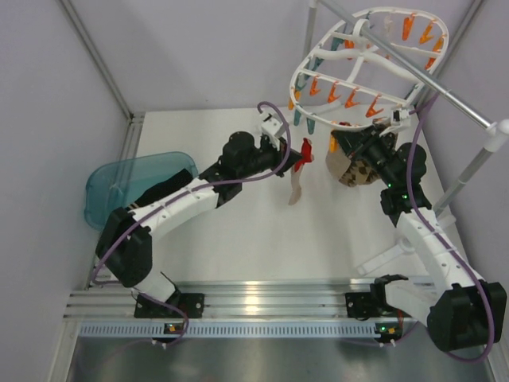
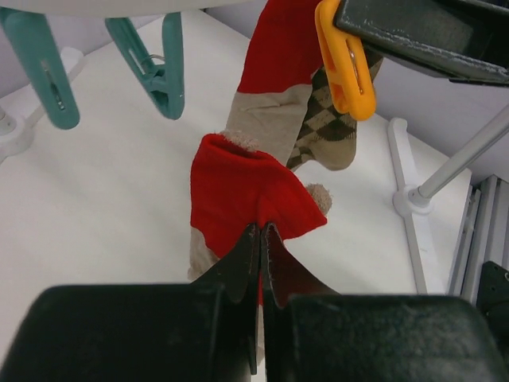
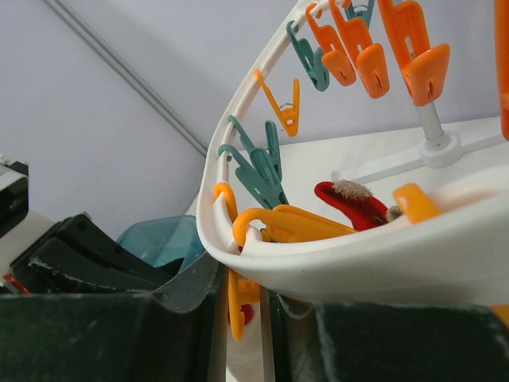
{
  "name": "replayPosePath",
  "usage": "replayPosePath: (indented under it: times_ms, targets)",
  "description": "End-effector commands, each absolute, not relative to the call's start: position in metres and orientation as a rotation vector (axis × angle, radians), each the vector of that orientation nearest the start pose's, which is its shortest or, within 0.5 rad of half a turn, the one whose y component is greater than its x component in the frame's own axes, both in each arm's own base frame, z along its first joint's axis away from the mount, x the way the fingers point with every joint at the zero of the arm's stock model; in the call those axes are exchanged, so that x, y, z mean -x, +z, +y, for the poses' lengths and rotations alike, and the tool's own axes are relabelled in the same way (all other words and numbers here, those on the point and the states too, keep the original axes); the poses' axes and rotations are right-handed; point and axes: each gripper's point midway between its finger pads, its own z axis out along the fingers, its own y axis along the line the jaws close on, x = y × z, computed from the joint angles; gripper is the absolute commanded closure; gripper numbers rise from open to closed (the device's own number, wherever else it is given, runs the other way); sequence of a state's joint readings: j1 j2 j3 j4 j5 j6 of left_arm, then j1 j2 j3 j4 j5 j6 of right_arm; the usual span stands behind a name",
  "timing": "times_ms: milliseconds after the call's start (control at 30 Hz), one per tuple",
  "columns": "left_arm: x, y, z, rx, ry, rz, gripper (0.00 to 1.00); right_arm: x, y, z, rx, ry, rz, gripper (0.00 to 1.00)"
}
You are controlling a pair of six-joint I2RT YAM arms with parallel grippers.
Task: Clip the socks to the hanger
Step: Clamp the sock onto the hanger.
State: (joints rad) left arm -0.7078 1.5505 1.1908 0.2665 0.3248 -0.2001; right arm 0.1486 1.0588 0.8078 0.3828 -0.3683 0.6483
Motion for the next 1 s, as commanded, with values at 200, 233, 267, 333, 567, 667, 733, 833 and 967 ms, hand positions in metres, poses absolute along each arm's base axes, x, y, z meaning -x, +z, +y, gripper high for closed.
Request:
replayPosePath:
  times_ms: [200, 233, 267, 333, 567, 667, 733, 833, 967]
  targets:
    - [-0.346, 0.327, -0.413, -0.514, -1.022, 1.484, 1.0, -0.355, 0.355, 0.134, -0.153, 0.908, 1.441, 1.0]
    - [-0.346, 0.327, -0.414, -0.509, -1.018, 1.485, 1.0, -0.355, 0.353, 0.134, -0.158, 0.914, 1.444, 1.0]
    - [-0.345, 0.327, -0.415, -0.506, -1.024, 1.488, 1.0, -0.355, 0.352, 0.134, -0.167, 0.915, 1.447, 1.0]
    - [-0.345, 0.328, -0.417, -0.489, -1.039, 1.485, 1.0, -0.355, 0.349, 0.134, -0.178, 0.915, 1.451, 1.0]
    - [-0.34, 0.328, -0.43, -0.465, -1.095, 1.499, 1.0, -0.358, 0.348, 0.135, -0.195, 0.934, 1.45, 1.0]
    - [-0.341, 0.327, -0.431, -0.459, -1.096, 1.499, 1.0, -0.357, 0.348, 0.137, -0.193, 0.942, 1.45, 1.0]
    - [-0.34, 0.327, -0.432, -0.463, -1.102, 1.498, 1.0, -0.357, 0.347, 0.137, -0.194, 0.946, 1.451, 1.0]
    - [-0.339, 0.327, -0.433, -0.465, -1.111, 1.497, 1.0, -0.358, 0.346, 0.137, -0.201, 0.949, 1.45, 1.0]
    - [-0.337, 0.328, -0.435, -0.466, -1.13, 1.49, 1.0, -0.359, 0.344, 0.137, -0.204, 0.95, 1.455, 1.0]
